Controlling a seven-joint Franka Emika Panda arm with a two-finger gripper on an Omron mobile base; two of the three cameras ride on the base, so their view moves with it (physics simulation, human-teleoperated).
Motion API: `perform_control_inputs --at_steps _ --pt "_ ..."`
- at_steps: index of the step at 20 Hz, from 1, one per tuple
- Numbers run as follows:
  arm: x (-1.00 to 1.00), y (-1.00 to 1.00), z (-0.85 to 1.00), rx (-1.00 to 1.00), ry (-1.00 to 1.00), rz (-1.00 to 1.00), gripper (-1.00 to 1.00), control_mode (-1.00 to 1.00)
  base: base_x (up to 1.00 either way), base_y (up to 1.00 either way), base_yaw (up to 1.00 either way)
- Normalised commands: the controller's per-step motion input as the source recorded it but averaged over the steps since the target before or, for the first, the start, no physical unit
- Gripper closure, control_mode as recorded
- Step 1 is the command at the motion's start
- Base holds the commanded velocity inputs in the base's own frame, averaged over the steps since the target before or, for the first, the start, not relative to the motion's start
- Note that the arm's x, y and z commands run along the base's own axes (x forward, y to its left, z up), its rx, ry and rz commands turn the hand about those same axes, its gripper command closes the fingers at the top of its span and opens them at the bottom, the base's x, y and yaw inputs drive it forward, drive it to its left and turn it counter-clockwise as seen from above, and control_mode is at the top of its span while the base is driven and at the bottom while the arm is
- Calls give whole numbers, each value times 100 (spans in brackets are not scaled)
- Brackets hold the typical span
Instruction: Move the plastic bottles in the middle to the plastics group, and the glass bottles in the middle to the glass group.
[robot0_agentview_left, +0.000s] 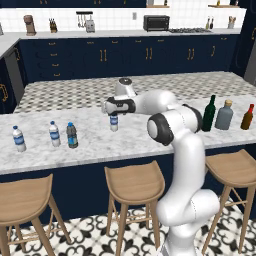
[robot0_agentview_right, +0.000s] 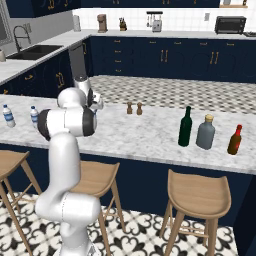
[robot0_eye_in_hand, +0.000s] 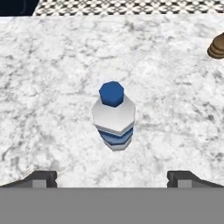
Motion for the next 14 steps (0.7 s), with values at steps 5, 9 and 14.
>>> perform_control_inputs --at_steps 5,9,14 --pt "32 -3 -35 0 0 5 -100 -100 0 0 0" --pt "29 0 -19 0 0 6 -100 -100 0 0 0" --pt "22 0 0 0 0 3 -100 -100 0 0 0"
